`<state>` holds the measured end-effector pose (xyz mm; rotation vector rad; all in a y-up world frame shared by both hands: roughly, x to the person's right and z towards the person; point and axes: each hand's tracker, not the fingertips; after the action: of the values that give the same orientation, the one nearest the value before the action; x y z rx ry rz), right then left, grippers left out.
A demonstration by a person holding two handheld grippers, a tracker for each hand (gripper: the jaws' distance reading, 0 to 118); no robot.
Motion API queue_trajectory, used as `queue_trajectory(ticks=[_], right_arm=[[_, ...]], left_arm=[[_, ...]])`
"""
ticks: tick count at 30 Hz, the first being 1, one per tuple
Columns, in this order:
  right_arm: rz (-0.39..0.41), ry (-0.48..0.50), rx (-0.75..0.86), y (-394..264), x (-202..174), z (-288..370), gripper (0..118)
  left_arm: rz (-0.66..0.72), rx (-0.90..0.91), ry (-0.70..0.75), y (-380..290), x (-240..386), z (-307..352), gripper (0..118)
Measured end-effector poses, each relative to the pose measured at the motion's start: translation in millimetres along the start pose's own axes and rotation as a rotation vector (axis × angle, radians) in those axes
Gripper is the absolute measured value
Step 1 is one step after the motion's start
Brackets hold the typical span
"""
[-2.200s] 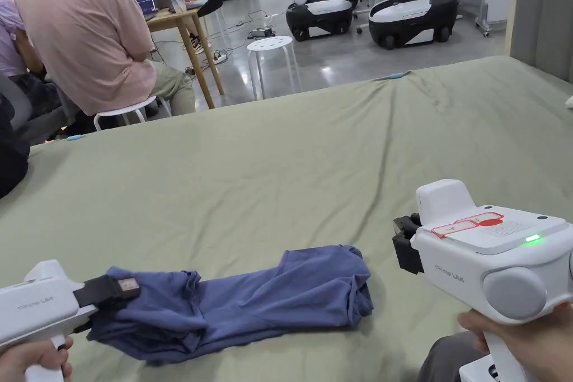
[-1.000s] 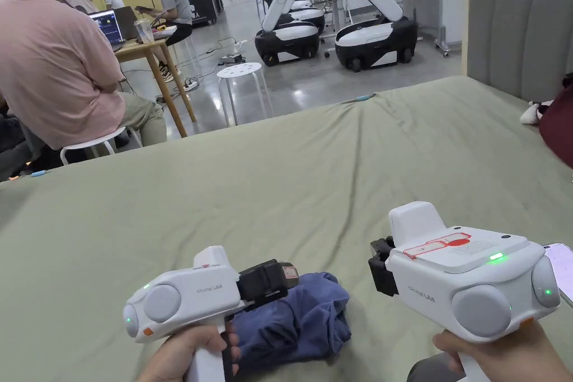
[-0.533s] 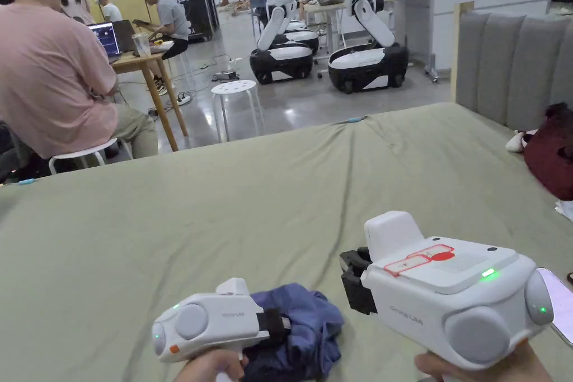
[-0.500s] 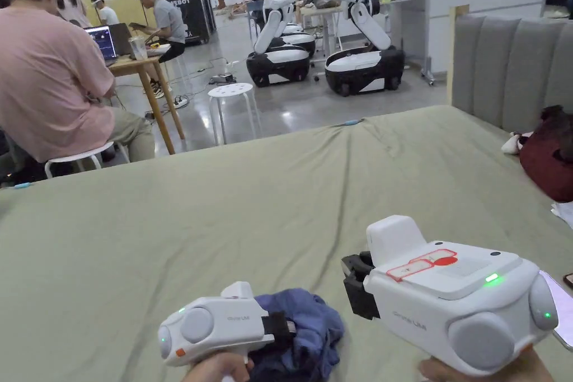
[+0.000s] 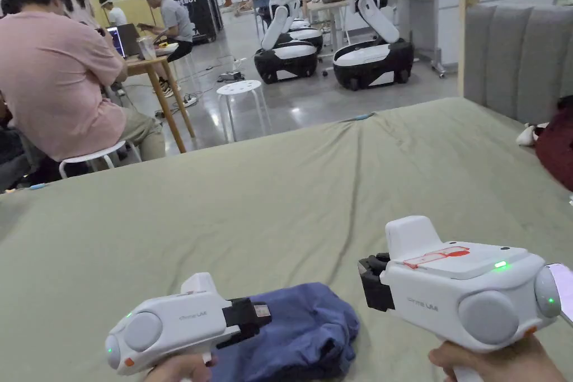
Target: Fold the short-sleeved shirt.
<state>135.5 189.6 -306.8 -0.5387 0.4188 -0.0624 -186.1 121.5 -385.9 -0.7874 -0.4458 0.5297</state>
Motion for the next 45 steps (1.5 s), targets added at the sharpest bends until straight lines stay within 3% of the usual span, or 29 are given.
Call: queue_trajectory(ticks=[2,4,8,10,12,13,14,15,16,17,21,23,25,27,29,32,40,45], right_arm=[[-0.017,0.056,-0.032,-4,-8,-29,0],[0.009,0.034,-0.091,-11,-16,-58,0],[-0.091,0.089,-0.213,-31,-13,-110,0],[-0.126,0.073,-0.259,-43,-7,-125,0],[-0.113,-0.036,-0.294,-55,2,-133,0],[-0.116,-0.057,-0.286,-60,6,-134,0],[-0.149,-0.025,-0.259,-64,13,-134,0],[-0.207,0.015,-0.235,-67,19,-133,0],[-0.231,0.024,-0.238,-67,22,-132,0],[-0.234,0.025,-0.247,-65,24,-132,0],[-0.151,-0.001,-0.264,-61,17,-137,0],[-0.130,-0.012,-0.265,-60,12,-139,0],[-0.125,-0.018,-0.265,-60,11,-139,0],[-0.125,-0.019,-0.260,-62,12,-140,0],[-0.129,-0.015,-0.255,-64,13,-140,0],[-0.127,-0.019,-0.254,-64,12,-142,0],[-0.100,-0.045,-0.260,-55,-5,-140,0],[-0.027,0.025,-0.277,-41,-52,-156,0]], left_arm=[[-0.013,0.034,0.036,2,-11,25,0],[-0.028,0.059,0.081,3,-22,44,0],[0.022,0.083,0.111,-2,-44,65,0],[0.035,0.083,0.121,-5,-52,67,0],[0.045,0.077,0.132,-8,-59,64,3],[0.052,0.074,0.133,-10,-61,62,18],[0.065,0.070,0.128,-11,-64,59,45],[0.075,0.066,0.119,-12,-67,54,85],[0.084,0.058,0.115,-13,-68,49,107],[0.094,0.048,0.112,-14,-70,42,117],[0.134,0.029,0.059,-14,-68,20,103],[0.141,0.001,0.067,-15,-68,6,102],[0.131,-0.021,0.077,-15,-66,-7,80],[0.124,-0.032,0.084,-15,-64,-18,75],[0.135,-0.036,0.079,-14,-62,-28,43],[0.128,-0.029,0.087,-13,-52,-31,21],[0.092,-0.022,0.031,3,-55,3,17],[0.043,-0.008,0.068,28,-82,39,17]])
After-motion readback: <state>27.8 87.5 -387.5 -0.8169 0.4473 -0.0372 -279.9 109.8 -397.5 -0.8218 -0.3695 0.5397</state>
